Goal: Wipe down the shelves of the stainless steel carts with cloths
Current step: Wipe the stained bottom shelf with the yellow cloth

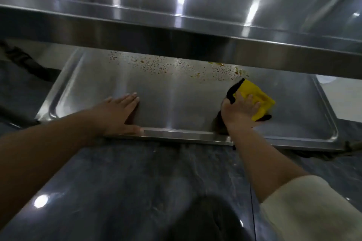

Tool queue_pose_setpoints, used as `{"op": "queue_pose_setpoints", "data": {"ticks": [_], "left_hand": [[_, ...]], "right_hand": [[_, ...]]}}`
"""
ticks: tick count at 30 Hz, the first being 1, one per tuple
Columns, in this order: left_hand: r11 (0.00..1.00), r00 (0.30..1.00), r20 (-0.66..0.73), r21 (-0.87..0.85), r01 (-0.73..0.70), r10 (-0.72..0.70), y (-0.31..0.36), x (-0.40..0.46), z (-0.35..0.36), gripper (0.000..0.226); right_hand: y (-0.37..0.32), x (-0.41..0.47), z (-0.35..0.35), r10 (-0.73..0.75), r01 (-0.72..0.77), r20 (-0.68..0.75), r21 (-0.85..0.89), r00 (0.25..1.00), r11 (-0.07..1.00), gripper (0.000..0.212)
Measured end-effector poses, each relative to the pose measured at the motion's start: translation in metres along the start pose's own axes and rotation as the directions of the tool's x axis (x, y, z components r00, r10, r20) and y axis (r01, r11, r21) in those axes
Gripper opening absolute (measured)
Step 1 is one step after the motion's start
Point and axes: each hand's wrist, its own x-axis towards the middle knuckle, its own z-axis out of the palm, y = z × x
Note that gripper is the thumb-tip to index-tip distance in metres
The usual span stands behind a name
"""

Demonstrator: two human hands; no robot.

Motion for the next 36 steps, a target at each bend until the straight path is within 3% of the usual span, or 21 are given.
{"op": "queue_pose_setpoints", "data": {"ticks": [3,6,8,10,12,14,16,18,22,24,26,29,33,34,36], "left_hand": [[0.997,0.997,-0.070,-0.069,0.037,-0.042,0.003,-0.001,0.015,0.118],[0.969,0.972,-0.140,-0.188,0.161,-0.189,0.030,0.013,0.027,0.119],[0.955,0.971,-0.127,-0.243,0.169,-0.204,0.036,0.025,0.025,0.127],[0.955,0.976,-0.144,-0.271,0.123,-0.166,0.026,0.026,0.021,0.134],[0.958,0.975,-0.179,-0.276,0.079,-0.132,0.010,0.018,0.023,0.136],[0.964,0.971,-0.205,-0.258,0.071,-0.127,-0.006,0.005,0.030,0.131],[0.968,0.965,-0.222,-0.233,0.089,-0.142,-0.022,-0.008,0.037,0.126],[0.955,0.947,-0.229,-0.245,0.168,-0.226,-0.046,-0.021,0.044,0.129],[0.890,0.886,-0.210,-0.301,0.344,-0.413,-0.090,-0.042,0.066,0.134],[0.886,0.887,-0.198,-0.305,0.349,-0.418,-0.093,-0.043,0.073,0.134],[0.881,0.885,-0.198,-0.319,0.348,-0.422,-0.091,-0.040,0.077,0.135],[0.879,0.871,-0.236,-0.327,0.346,-0.431,-0.090,-0.039,0.081,0.137],[0.851,0.857,-0.206,-0.358,0.383,-0.473,-0.089,-0.038,0.078,0.141],[0.843,0.860,-0.179,-0.369,0.391,-0.477,-0.089,-0.039,0.076,0.141],[0.836,0.866,-0.141,-0.372,0.403,-0.480,-0.090,-0.040,0.073,0.140]], "right_hand": [[-0.044,-0.024,0.022,-0.030,0.031,0.030,-0.017,0.999,0.999,0.055],[-0.084,-0.047,0.048,-0.287,0.291,0.064,-0.080,0.956,0.953,0.053],[-0.109,-0.063,0.065,-0.511,0.526,0.164,-0.060,0.844,0.848,0.053],[-0.122,-0.071,0.072,-0.680,0.705,0.286,0.021,0.675,0.708,0.052],[-0.118,-0.067,0.065,-0.757,0.775,0.327,0.102,0.566,0.624,0.052],[-0.098,-0.055,0.052,-0.788,0.800,0.314,0.122,0.530,0.587,0.052],[-0.071,-0.043,0.039,-0.764,0.777,0.263,0.076,0.589,0.625,0.054],[-0.052,-0.036,0.032,-0.679,0.685,0.171,0.030,0.714,0.728,0.054],[-0.073,-0.054,0.049,-0.340,0.340,0.008,-0.047,0.941,0.939,0.053],[-0.103,-0.071,0.065,-0.207,0.207,-0.003,-0.065,0.978,0.976,0.055],[-0.136,-0.090,0.082,-0.247,0.248,0.031,-0.068,0.969,0.966,0.054],[-0.188,-0.118,0.112,-0.498,0.508,0.116,-0.073,0.859,0.858,0.052],[-0.247,-0.135,0.137,-0.843,0.869,0.283,0.058,0.457,0.491,0.051],[-0.253,-0.130,0.135,-0.866,0.898,0.326,0.100,0.378,0.429,0.051],[-0.247,-0.115,0.126,-0.872,0.917,0.395,0.147,0.289,0.371,0.054]]}}
